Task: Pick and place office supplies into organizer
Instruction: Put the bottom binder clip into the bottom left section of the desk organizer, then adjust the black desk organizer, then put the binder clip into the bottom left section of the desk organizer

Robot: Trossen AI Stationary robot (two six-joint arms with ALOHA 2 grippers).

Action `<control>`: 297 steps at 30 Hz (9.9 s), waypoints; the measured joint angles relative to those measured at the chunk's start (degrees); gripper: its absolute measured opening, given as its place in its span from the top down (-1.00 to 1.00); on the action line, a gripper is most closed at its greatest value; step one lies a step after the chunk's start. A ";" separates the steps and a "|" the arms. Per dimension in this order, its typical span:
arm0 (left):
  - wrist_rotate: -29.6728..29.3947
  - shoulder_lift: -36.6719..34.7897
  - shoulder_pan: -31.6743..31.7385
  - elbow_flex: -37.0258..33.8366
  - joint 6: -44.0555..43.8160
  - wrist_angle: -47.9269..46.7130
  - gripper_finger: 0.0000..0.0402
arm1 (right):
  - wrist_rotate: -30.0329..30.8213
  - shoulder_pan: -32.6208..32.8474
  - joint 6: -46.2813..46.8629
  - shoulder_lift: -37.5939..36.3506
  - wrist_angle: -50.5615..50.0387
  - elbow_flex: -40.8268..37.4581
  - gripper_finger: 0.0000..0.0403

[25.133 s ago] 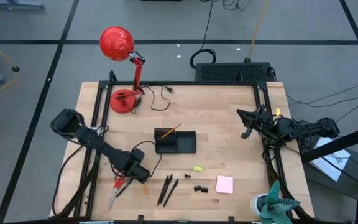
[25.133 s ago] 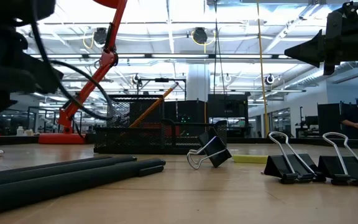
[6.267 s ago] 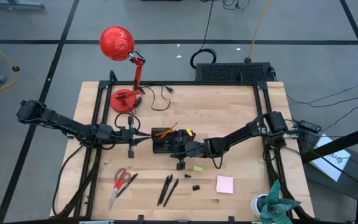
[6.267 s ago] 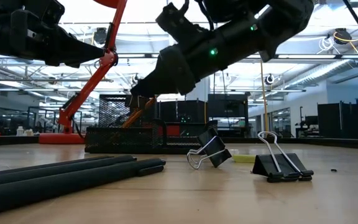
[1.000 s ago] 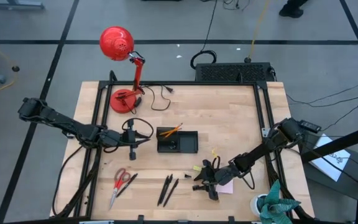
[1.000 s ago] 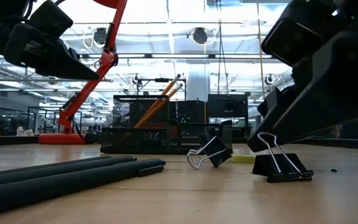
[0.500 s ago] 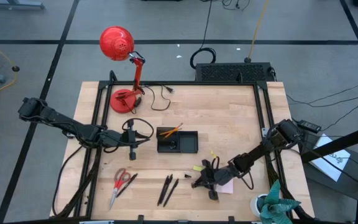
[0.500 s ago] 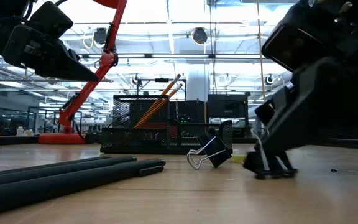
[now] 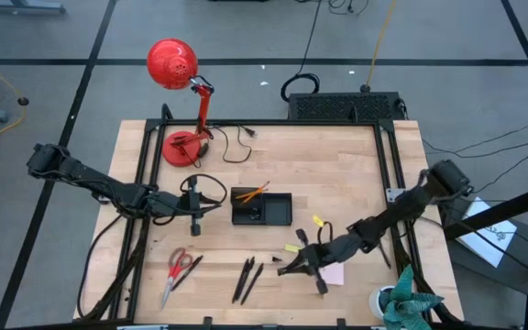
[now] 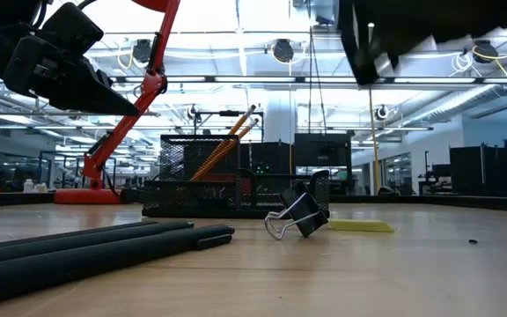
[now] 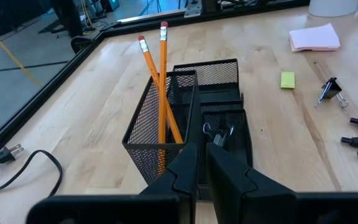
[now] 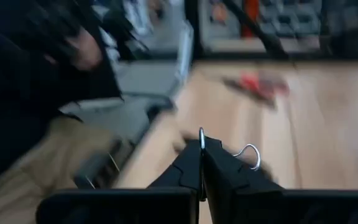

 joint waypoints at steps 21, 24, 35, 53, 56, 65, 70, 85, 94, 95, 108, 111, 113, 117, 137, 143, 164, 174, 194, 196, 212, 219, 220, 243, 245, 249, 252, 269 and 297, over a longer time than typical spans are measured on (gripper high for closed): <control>-0.33 0.00 0.00 -0.02 1.14 -0.14 0.79 | 3.01 -16.14 -9.98 -4.07 -28.28 17.05 1.00; -0.57 0.00 0.00 -0.02 3.06 0.00 0.79 | 0.14 -18.51 -10.46 -2.52 -27.75 17.05 1.00; -2.10 0.00 0.00 -0.02 6.45 0.17 0.79 | 0.47 -21.06 -14.93 10.87 -15.58 17.07 1.00; -4.61 0.02 0.00 -0.02 8.07 0.17 0.79 | 12.65 -19.91 -23.44 20.37 -20.56 24.21 1.00; -4.61 0.00 0.00 -0.02 8.05 0.17 0.79 | 15.50 -19.12 -26.38 20.31 -20.97 24.21 1.00; -4.61 0.02 0.00 -0.02 7.89 0.18 0.79 | 16.65 -18.35 -30.03 20.32 -22.38 24.17 1.00; -4.61 0.02 0.00 -0.02 7.89 0.20 0.79 | 15.05 -18.35 -29.59 20.32 -22.84 24.15 1.00; -4.59 0.01 0.00 -0.02 7.85 0.19 0.79 | 15.25 -18.79 -26.29 20.31 -23.21 24.15 0.67; -4.59 0.00 0.00 -0.02 6.55 -0.09 0.79 | 16.88 -15.52 -28.92 16.02 -24.44 24.10 0.71; -4.58 0.01 0.00 -0.02 5.99 -0.31 0.79 | 17.09 -14.80 -28.81 15.27 -26.28 24.10 0.73; -4.52 0.22 0.59 -0.02 -1.89 -6.73 0.79 | 21.32 -8.64 -18.56 2.15 -26.29 12.06 0.99; -4.46 0.22 0.59 -0.02 -3.77 -10.42 0.79 | 20.23 -7.53 -16.26 -1.67 -15.98 4.23 0.99; -4.49 0.24 0.65 -0.02 -5.53 -12.41 0.79 | 16.52 -7.02 -14.75 -4.08 -6.72 -1.99 1.00; -4.40 1.22 1.73 -0.02 -7.48 -11.61 0.79 | 13.83 -6.62 -12.47 -6.54 12.39 -13.19 1.00; 2.22 21.75 11.02 0.00 -5.44 10.47 0.79 | 13.73 -6.73 -13.56 -8.50 14.50 -17.84 1.00; 4.42 23.73 11.49 0.02 -4.33 16.57 0.79 | 13.69 -6.73 -13.56 -8.50 14.50 -17.84 1.00; 3.39 15.81 11.32 0.02 -2.76 5.03 0.79 | 5.98 -2.99 -6.51 -6.58 -12.37 -1.67 0.58; 6.17 10.13 9.68 0.02 -4.22 1.21 0.79 | 9.62 1.80 -0.35 6.79 -14.60 6.22 -0.10; 5.95 10.12 8.02 0.02 -2.84 0.32 0.79 | 12.11 -2.25 7.66 13.54 -18.45 9.74 -0.38; 5.92 10.12 8.04 0.02 -2.89 0.08 0.79 | 12.16 -2.29 8.32 14.06 -19.07 9.72 -0.38; 5.92 10.12 8.04 0.02 -3.04 -0.02 0.79 | 12.00 -2.65 8.74 18.44 -18.01 9.64 -0.12; 5.92 10.12 8.04 0.02 -3.02 -0.02 0.79 | 10.59 -2.77 6.01 18.16 -17.53 9.64 0.29; 5.92 10.12 8.04 0.02 -3.02 -0.04 0.79 | 10.58 -2.84 5.95 18.15 -17.53 9.64 0.36; 5.92 10.12 8.04 0.02 -3.02 -0.18 0.79 | 10.92 -3.71 -2.21 8.89 -15.83 9.64 0.96; 5.92 10.12 8.04 0.02 -3.02 -0.22 0.79 | 11.08 -3.73 -4.67 7.26 -14.98 9.64 0.95; 5.92 10.12 8.04 0.02 -3.02 -0.28 0.79 | 11.04 -3.73 -11.31 3.66 -13.20 9.64 0.91; 5.92 10.12 8.04 0.02 -3.02 -0.30 0.79 | 11.06 -3.71 -14.65 1.43 -12.71 9.64 0.93; 5.90 10.12 8.04 0.02 -2.91 -0.33 0.79 | 17.03 -5.56 -14.27 -12.97 0.14 -10.48 0.94; 4.33 10.13 8.09 0.00 -1.49 0.02 0.79 | 20.28 -12.24 -12.18 15.94 -11.11 14.95 0.94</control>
